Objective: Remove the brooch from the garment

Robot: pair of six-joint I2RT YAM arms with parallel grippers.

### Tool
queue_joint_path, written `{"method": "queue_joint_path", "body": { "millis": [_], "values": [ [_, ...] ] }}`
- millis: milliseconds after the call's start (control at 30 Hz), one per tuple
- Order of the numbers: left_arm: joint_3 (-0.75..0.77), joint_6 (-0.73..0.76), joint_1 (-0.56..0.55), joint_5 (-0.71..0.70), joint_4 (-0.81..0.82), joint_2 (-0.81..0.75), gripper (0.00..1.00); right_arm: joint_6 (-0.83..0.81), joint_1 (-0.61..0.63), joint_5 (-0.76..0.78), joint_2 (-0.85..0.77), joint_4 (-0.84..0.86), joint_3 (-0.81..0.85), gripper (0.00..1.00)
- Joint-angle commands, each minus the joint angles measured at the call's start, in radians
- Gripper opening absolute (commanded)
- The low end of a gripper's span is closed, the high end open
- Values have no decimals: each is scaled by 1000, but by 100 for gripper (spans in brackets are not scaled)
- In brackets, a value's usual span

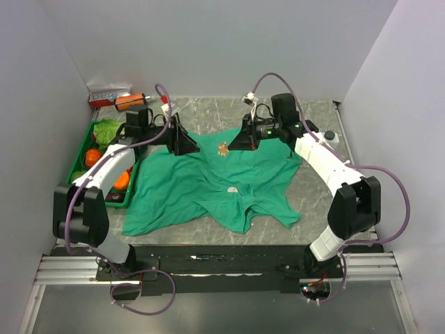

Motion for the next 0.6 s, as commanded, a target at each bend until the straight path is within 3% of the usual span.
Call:
{"method": "queue_joint_path", "body": {
  "millis": [0,567],
  "values": [
    [73,0,-51,159,6,29,58,-1,22,-41,-2,41,43,0],
    [193,-20,-120,261,24,129,63,10,46,-33,4,50,22,0]
  ]
}}
